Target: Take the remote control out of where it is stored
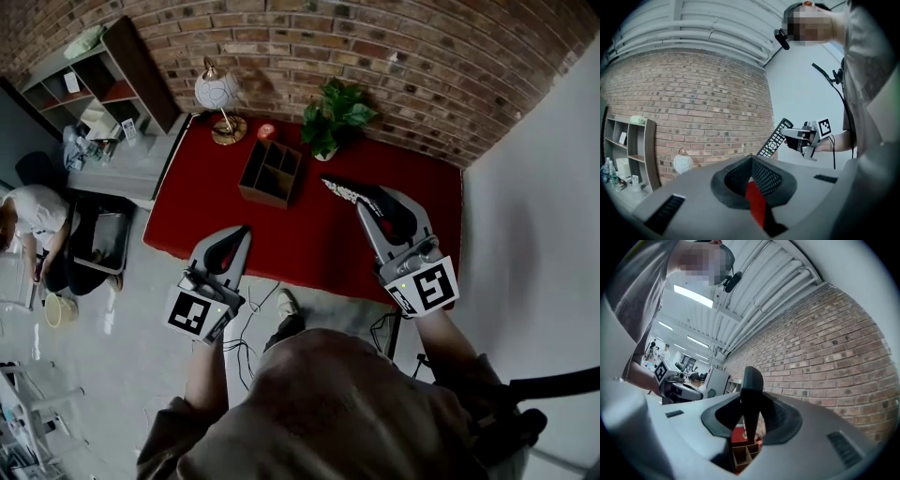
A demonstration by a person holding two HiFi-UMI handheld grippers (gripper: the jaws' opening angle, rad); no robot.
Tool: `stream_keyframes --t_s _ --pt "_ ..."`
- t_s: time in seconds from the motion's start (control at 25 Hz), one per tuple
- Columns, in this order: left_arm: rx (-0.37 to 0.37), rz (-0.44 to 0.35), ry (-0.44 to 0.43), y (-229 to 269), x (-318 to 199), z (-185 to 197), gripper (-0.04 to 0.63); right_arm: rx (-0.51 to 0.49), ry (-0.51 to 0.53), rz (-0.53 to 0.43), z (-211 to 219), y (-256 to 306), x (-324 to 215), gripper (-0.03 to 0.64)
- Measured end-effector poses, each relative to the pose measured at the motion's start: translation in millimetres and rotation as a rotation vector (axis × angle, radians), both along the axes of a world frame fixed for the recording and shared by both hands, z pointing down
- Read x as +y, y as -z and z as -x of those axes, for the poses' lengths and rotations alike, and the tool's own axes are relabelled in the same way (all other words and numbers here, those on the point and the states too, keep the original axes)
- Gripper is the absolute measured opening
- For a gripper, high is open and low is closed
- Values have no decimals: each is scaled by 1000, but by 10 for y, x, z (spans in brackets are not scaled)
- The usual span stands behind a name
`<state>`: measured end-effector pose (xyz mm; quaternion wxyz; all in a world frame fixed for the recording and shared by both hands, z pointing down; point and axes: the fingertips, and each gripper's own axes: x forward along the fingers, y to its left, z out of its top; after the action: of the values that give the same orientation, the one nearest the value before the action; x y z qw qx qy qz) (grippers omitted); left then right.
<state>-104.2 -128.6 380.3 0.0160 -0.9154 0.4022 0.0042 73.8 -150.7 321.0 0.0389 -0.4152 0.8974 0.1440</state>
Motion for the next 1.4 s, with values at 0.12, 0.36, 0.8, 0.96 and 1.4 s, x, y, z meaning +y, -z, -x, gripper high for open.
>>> stream_keyframes --t_s 0.12,0.36,0.8,0.96,1.4 --pt "14 -10 22 29 293 -123 -2 -3 23 -6 -105 -5 277 117" --pt "20 -21 63 30 845 -289 -2 -3 44 -22 -330 -22 788 117" --pt "-43 -39 104 144 1613 -589 -2 -37 69 -38 -675 58 1519 117" --pt "-46 -62 118 230 1805 -644 -2 -48 77 -50 -776 150 1703 117" --pt "-82 -7 101 130 1947 -782 -2 -79 48 -41 -1038 178 1888 117"
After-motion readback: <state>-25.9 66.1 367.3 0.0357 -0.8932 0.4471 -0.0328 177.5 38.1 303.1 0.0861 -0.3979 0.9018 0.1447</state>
